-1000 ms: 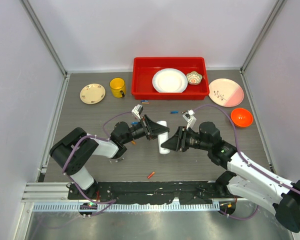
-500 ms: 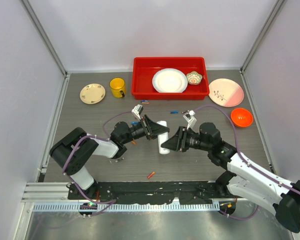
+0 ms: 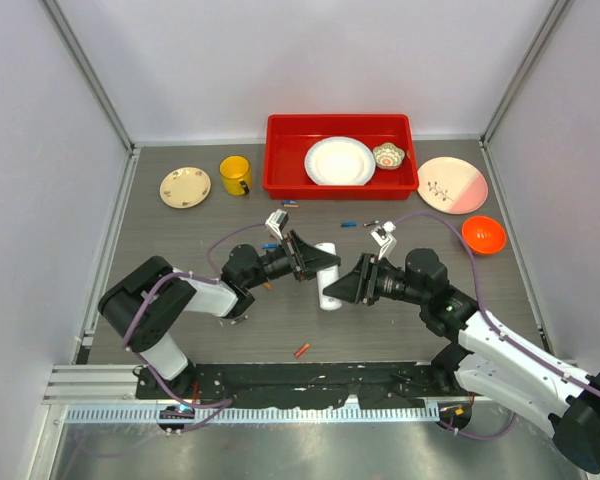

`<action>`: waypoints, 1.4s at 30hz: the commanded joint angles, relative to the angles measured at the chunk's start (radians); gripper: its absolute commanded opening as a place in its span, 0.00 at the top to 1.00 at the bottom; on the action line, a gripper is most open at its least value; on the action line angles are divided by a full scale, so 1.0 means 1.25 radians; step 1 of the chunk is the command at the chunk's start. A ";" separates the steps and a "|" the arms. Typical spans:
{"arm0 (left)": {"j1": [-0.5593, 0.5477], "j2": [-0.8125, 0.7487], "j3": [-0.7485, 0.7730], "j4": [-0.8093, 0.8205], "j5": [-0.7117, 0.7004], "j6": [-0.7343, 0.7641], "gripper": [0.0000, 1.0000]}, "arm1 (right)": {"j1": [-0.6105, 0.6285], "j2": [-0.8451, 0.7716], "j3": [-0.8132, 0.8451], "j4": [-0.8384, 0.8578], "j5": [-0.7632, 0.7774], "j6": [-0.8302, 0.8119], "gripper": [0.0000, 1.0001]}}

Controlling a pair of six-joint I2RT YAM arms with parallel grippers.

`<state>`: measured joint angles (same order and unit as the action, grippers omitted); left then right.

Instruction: Load the batteries into the remote control

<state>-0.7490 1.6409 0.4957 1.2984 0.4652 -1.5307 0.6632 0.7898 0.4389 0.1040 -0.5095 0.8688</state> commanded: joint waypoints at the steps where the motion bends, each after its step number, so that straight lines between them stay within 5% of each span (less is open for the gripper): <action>1: -0.002 -0.033 0.028 0.198 0.005 0.010 1.00 | -0.008 -0.018 -0.012 0.080 -0.026 0.019 0.48; 9: -0.003 -0.043 0.032 0.198 0.007 0.006 1.00 | -0.015 -0.013 -0.036 0.100 -0.034 0.030 0.53; 20: -0.003 -0.041 0.032 0.198 0.007 0.003 1.00 | -0.018 0.017 -0.036 0.122 -0.027 0.042 0.82; 23: -0.002 -0.040 0.033 0.198 0.008 0.005 1.00 | -0.016 0.033 -0.034 0.123 -0.027 0.047 0.99; 33: -0.002 -0.041 0.029 0.198 0.009 0.011 1.00 | -0.016 0.027 -0.032 0.111 -0.021 0.046 0.99; 38: -0.003 -0.040 0.030 0.198 0.009 0.012 1.00 | -0.018 0.001 -0.033 0.128 -0.033 0.063 0.57; 42: -0.003 -0.040 0.032 0.198 0.008 0.012 1.00 | -0.018 -0.015 -0.036 0.132 -0.037 0.067 0.50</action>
<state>-0.7464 1.6249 0.5041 1.2892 0.4656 -1.5097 0.6422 0.8047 0.3916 0.2165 -0.5488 0.9527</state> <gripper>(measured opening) 0.296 0.485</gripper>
